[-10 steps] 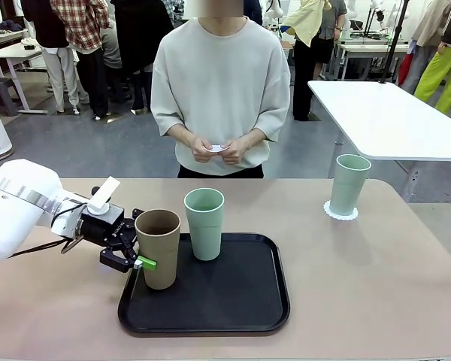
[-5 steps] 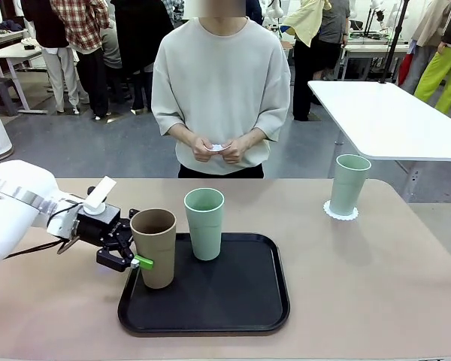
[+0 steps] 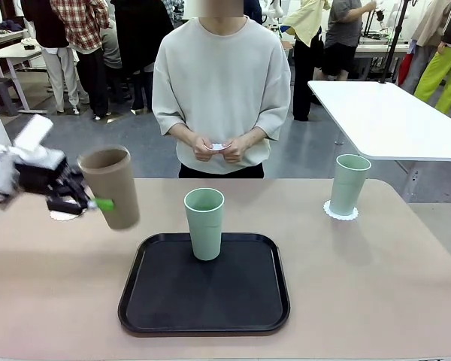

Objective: Place coasters on the table and set cups on them.
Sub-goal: Take one Reusable plastic cup from the Flat Tray and place it on a coaster set by the human.

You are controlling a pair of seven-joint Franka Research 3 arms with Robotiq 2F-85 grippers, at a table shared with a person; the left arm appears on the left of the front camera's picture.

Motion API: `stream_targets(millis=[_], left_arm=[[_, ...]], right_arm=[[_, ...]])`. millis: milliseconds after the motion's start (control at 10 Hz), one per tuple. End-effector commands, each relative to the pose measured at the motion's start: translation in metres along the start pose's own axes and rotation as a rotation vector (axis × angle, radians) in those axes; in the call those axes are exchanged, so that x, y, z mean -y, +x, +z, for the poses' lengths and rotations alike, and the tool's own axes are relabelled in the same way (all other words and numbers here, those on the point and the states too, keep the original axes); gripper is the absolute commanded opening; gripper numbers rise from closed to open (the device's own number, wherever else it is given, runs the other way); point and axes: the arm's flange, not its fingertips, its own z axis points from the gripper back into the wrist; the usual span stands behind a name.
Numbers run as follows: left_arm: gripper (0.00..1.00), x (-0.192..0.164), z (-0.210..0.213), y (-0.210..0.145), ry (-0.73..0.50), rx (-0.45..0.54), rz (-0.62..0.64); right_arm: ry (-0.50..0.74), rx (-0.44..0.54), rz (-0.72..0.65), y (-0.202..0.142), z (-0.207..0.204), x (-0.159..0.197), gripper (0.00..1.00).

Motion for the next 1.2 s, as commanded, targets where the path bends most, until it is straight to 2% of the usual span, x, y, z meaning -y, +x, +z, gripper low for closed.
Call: stream_targets(millis=[0,200,300,400,700,800,900,1000,1100], left_arm=[[0.35,-0.014,0.025,0.040,0.045,-0.037,0.078],[0.35,-0.025,0.031,0.054,-0.011,-0.128,0.206],[0.35,-0.019,0.030,0.054,-0.025,-0.173,0.211],[0.35,-0.021,0.037,0.057,0.046,-0.075,0.128],[0.35,-0.021,0.037,0.057,0.046,-0.075,0.128],[0.88,-0.022,0.038,0.057,0.032,-0.109,0.159],[0.88,-0.070,0.065,0.037,0.050,-0.037,0.201],[0.88,-0.101,0.089,0.011,-0.005,-0.044,0.213],[0.88,-0.115,0.108,-0.012,-0.050,-0.097,0.254]], right_arm=[[0.008,-0.002,0.002,-0.001,0.000,-0.001,1.00],[0.008,-0.002,0.002,-0.001,0.000,-0.001,1.00],[0.008,-0.002,0.002,-0.001,0.000,-0.001,1.00],[0.008,-0.002,0.002,-0.001,0.000,-0.001,1.00],[0.008,-0.002,0.002,-0.001,0.000,-0.001,1.00],[0.008,-0.002,0.002,-0.001,0.000,-0.001,1.00],[0.008,-0.002,0.002,-0.001,0.000,-0.001,1.00],[0.008,-0.002,0.002,-0.001,0.000,-0.001,1.00],[0.008,-0.002,0.002,-0.001,0.000,-0.001,1.00]])
